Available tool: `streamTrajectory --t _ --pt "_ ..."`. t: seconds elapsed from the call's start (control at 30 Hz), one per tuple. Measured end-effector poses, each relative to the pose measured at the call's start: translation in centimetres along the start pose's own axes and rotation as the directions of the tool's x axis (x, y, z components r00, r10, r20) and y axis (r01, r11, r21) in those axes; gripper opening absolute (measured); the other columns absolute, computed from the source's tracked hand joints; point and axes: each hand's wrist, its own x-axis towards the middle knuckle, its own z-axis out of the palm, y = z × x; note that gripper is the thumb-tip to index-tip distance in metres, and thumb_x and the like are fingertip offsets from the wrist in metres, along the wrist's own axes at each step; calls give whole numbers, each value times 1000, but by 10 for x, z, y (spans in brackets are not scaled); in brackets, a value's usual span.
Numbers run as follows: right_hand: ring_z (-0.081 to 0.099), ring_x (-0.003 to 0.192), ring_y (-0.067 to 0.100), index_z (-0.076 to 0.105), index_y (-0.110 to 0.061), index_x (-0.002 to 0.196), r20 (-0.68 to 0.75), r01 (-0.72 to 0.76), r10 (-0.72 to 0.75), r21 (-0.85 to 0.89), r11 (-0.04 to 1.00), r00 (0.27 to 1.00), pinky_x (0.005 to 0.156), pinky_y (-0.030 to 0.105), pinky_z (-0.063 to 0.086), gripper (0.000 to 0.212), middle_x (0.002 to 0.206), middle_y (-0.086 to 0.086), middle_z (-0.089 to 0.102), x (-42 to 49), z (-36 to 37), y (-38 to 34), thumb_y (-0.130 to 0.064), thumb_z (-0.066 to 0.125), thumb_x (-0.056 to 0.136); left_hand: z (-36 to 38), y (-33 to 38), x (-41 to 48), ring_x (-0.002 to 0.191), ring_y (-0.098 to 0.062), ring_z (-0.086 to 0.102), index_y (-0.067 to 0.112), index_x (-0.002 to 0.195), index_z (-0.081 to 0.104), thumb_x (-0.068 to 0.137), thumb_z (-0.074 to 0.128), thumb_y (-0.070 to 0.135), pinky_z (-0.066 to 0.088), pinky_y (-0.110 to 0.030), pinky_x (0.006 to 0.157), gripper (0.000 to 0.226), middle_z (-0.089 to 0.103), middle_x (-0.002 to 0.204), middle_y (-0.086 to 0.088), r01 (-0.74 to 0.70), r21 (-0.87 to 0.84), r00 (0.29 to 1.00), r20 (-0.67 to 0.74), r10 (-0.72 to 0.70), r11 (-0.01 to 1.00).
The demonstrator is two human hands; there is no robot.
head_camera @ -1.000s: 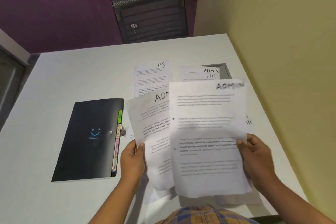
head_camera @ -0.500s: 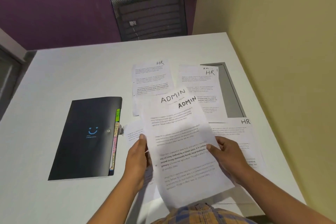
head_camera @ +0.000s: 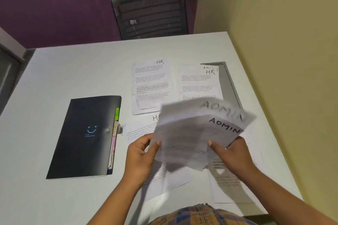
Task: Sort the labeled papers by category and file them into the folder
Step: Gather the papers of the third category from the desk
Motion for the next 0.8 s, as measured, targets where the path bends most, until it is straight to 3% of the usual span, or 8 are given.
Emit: streamTrajectory --t 0.1,0.27,0.43,0.53,0.6,0.73,0.8 --pt "67 77 -12 68 -31 89 39 6 -5 -25 1000 999 59 10 53 28 75 -28 71 -3 1 4 -7 79 81 1 -3 -4 89 -2 72 22 91 76 89 69 2 52 -10 74 21 78 92 15 -5 54 1000 26 4 999" --pt "67 78 -14 68 -33 91 87 16 -10 -74 997 996 60 9 52 30 84 -23 69 -7 3 9 -6 77 83 2 -12 -10 85 6 70 32 92 73 88 70 3 50 -6 71 29 74 87 29 -2 146 1000 24 -1 989" --pt "68 85 -11 70 -38 88 92 22 -16 -71 997 996 70 6 51 31 81 -32 71 -9 -1 13 -7 77 83 1 -9 -10 87 -3 71 30 94 71 80 79 4 54 -11 71 31 77 89 16 -39 121 999 -15 41 992" --pt "67 83 -13 71 -35 83 105 15 -6 -87 996 995 71 3 47 29 79 -34 71 -9 0 14 -6 77 83 -3 -13 -5 95 -8 69 26 105 67 68 89 12 57 -24 81 46 73 102 8 -86 180 996 -14 90 980" --pt "66 83 -15 71 -35 84 148 29 -13 -104 994 989 71 2 48 31 80 -34 72 -9 0 14 -4 76 83 -5 -15 -1 97 -8 69 21 105 71 68 90 15 57 -28 85 41 74 102 9 -104 225 995 18 103 969" --pt "70 82 0 77 -15 84 211 14 32 -215 977 977 79 21 57 1 86 -4 77 -5 0 19 -16 77 84 -3 -17 0 94 -2 69 16 95 77 72 85 7 54 -16 85 26 76 98 15 -215 275 975 112 190 937" --pt "71 85 7 75 -9 86 244 11 58 -270 963 968 82 27 56 13 87 2 77 -4 2 21 -21 75 85 -2 -20 -1 93 1 70 24 97 78 77 81 5 52 -13 84 28 75 99 20 -219 303 974 131 187 927"
